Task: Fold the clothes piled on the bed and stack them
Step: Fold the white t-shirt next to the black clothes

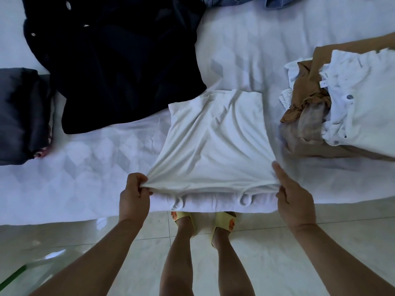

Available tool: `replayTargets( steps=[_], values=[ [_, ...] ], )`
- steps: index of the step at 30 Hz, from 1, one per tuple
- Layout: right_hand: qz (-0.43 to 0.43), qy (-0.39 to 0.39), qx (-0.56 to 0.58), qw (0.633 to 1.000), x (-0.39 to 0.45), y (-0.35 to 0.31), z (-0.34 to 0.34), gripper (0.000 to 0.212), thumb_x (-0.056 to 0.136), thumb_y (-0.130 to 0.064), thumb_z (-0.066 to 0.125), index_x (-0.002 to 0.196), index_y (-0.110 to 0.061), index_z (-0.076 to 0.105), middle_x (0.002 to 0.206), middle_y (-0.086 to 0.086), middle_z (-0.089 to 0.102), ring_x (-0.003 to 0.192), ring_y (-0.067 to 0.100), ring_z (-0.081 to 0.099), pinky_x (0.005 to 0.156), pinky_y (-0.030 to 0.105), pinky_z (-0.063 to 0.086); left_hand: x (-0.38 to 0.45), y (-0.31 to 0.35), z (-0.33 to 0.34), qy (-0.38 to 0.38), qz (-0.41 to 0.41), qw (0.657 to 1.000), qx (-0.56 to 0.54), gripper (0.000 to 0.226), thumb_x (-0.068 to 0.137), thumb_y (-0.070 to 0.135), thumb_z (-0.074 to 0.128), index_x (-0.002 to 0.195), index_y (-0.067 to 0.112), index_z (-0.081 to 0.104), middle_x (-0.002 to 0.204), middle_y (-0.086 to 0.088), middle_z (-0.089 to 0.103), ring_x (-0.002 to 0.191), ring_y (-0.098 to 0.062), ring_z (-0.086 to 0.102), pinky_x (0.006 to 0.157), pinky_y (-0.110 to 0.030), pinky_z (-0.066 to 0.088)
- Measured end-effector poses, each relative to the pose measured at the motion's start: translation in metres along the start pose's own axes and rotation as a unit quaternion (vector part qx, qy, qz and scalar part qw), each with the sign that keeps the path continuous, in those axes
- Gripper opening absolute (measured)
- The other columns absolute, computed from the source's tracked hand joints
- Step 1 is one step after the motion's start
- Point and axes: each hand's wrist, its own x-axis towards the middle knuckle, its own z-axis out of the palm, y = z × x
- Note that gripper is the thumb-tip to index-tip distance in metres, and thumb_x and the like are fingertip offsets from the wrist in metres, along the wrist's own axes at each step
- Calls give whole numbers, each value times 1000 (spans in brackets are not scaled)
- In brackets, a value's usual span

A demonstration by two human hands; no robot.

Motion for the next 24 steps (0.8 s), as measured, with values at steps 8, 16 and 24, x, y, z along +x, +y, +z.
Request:
replayTargets(
  steps=[8, 16, 24],
  values=[
    [-28, 41, -52, 997, 13, -22, 8, 36, 71, -30, 47, 85, -5, 70, 93, 13, 63, 80, 36, 62, 70, 38, 48, -5, 0, 3, -58, 55, 997, 15, 24, 78, 8, 55, 93, 21, 68, 102, 8, 58, 101, -11, 53, 87, -24, 41],
    [-92, 30, -71, 993, 49, -57, 19, 39, 79, -29, 44, 98, -2, 64, 103, 16, 61, 97, 38, 58, 82, 44, 47, 43, 35, 24, -18, 74, 997, 33, 30, 87, 24, 64, 115, 13, 61, 115, -2, 59, 104, -20, 55, 91, -37, 47],
    [-56, 5, -97, 994, 159, -90, 21, 32, 94, -18, 47, 121, -3, 53, 140, 16, 38, 113, 37, 49, 87, 44, 43, 122, 115, 58, -18, 45, 998, -47, 31, 90, 22, 61, 120, 17, 53, 97, 5, 58, 85, -10, 54, 78, -21, 40]
  ],
)
